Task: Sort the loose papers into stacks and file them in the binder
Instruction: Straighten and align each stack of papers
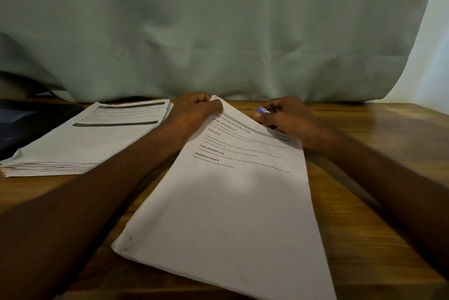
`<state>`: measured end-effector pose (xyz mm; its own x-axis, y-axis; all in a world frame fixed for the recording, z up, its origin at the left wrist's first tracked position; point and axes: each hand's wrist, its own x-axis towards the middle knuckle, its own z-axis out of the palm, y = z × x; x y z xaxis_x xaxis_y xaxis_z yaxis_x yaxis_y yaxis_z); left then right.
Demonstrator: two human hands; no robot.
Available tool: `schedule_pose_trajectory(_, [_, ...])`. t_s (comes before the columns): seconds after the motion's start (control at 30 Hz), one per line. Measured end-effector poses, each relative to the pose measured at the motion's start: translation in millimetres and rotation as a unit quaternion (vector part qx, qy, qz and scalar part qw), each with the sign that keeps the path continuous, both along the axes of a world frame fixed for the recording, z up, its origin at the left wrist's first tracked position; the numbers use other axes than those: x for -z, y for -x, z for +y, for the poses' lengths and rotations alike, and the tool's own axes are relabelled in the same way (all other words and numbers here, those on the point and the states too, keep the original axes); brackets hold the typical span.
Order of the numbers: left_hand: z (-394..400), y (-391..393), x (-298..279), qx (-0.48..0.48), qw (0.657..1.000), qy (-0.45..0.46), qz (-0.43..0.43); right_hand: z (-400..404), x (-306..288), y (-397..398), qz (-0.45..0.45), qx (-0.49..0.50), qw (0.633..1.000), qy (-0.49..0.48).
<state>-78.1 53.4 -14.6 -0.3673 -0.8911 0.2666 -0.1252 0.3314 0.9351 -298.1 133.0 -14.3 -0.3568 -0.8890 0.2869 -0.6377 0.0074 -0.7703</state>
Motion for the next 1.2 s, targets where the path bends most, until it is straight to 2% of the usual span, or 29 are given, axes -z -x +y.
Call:
schedule_pose_trajectory(0.1, [1.1, -3.2, -1.1, -0.011, 1.000, -0.012, 0.014, 2.6, -0.8, 20.2, 0.136, 0.063, 0.989, -0.011])
schedule_pose_trajectory(0.27, [2.5, -3.3, -4.3, -0.017, 0.999, -0.011, 0.047, 5.0, 2.8, 49.8, 0.246, 0.123, 0.955, -0.112])
schedule_pose_trajectory(0.47, [3.9, -0.7, -3.5, -0.038, 0.993, 0.001, 0.111, 14.8, 1.3, 57.3, 0.205, 0.115, 0.964, -0.126])
schedule_pose_trajectory(0.53, [1.9, -2.0, -5.1, -0.050, 0.990, 0.006, 0.133, 13.5, -3.2, 52.5, 0.195, 0.134, 0.970, -0.056])
schedule_pose_trajectory(0.57, [1.1, -2.5, -5.8, -0.052, 0.988, 0.005, 0.147, 11.0, -7.5, 49.9, 0.164, 0.145, 0.976, 0.014])
schedule_pose_trajectory(0.63, [-1.1, -3.8, -5.4, -0.061, 0.982, -0.005, 0.176, 12.0, -20.5, 38.1, -0.006, 0.129, 0.984, 0.120])
schedule_pose_trajectory(0.7, [-2.2, -6.6, -5.9, -0.071, 0.977, -0.017, 0.201, 15.2, -30.7, 27.4, -0.191, 0.065, 0.975, 0.093])
schedule_pose_trajectory(0.73, [-2.9, -7.3, -6.2, -0.073, 0.975, -0.021, 0.211, 17.0, -31.4, 25.2, -0.236, 0.025, 0.970, 0.049])
schedule_pose_trajectory(0.83, [-7.2, -12.6, -6.9, -0.066, 0.971, -0.031, 0.228, 14.1, -23.3, 21.9, -0.239, -0.068, 0.968, -0.031])
schedule_pose_trajectory(0.93, [-6.8, -16.9, -9.0, -0.045, 0.963, -0.056, 0.259, 11.0, -16.9, 23.7, -0.230, -0.077, 0.969, -0.036])
schedule_pose_trajectory(1.07, [-7.9, -20.7, -13.2, -0.052, 0.940, -0.094, 0.323, 24.2, -18.1, 17.7, -0.272, -0.203, 0.936, -0.093])
schedule_pose_trajectory(1.13, [-7.8, -23.9, -15.7, -0.049, 0.931, -0.131, 0.336, 26.2, -17.6, 8.9, -0.296, -0.224, 0.926, -0.075])
schedule_pose_trajectory(1.2, [-8.1, -26.2, -17.2, 0.030, 0.937, -0.164, 0.308, 22.0, -17.7, -0.4, -0.342, -0.178, 0.923, 0.000])
